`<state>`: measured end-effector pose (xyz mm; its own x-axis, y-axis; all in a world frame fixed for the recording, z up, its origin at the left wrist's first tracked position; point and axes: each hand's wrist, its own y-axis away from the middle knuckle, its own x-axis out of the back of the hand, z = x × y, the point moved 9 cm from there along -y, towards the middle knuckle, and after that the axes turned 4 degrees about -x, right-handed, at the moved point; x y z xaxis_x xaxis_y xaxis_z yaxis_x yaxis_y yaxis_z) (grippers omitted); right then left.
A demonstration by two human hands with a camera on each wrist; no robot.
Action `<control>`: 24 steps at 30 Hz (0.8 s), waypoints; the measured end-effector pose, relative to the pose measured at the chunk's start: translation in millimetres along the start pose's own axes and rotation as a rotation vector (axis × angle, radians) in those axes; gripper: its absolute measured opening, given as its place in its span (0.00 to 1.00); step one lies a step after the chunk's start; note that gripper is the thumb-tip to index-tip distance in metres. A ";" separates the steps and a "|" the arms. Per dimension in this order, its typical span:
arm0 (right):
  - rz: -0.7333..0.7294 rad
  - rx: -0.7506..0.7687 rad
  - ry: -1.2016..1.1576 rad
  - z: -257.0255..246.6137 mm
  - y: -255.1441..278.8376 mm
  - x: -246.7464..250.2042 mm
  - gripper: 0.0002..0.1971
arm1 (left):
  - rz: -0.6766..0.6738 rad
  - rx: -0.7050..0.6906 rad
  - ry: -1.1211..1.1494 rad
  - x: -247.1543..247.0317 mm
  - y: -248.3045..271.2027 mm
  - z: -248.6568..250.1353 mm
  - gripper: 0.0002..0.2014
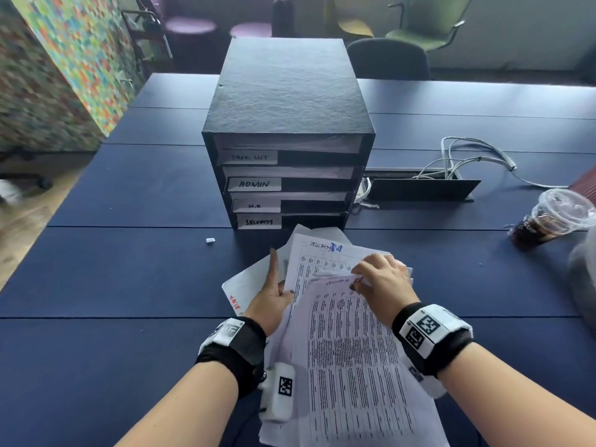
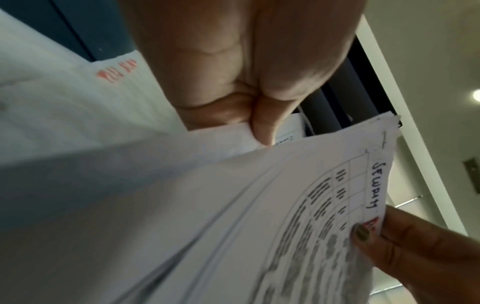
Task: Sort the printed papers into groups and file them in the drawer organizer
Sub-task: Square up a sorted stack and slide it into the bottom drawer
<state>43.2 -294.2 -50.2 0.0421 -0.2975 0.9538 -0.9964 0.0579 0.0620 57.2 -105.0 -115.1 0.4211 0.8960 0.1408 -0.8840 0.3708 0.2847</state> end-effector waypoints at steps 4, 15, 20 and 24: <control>0.000 -0.131 -0.132 15.2 -8.6 12.2 0.10 | -0.101 0.045 0.039 -12.1 4.9 4.4 0.28; -0.044 -0.038 0.030 15.8 12.5 -14.3 0.11 | 0.208 0.122 -0.552 54.1 -14.8 -12.2 0.19; -0.091 -0.037 -0.006 17.5 27.2 -23.8 0.13 | 0.448 0.370 -0.681 114.0 -9.9 -24.4 0.25; -0.075 -0.085 -0.086 23.1 34.1 -21.3 0.22 | 0.289 0.381 -0.686 105.8 -25.0 -25.4 0.25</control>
<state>6.7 -308.0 -75.2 0.1062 -0.3841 0.9172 -0.9807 0.1118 0.1604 118.8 -13.3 -131.4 0.3272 0.5501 0.7683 -0.8989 -0.0696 0.4326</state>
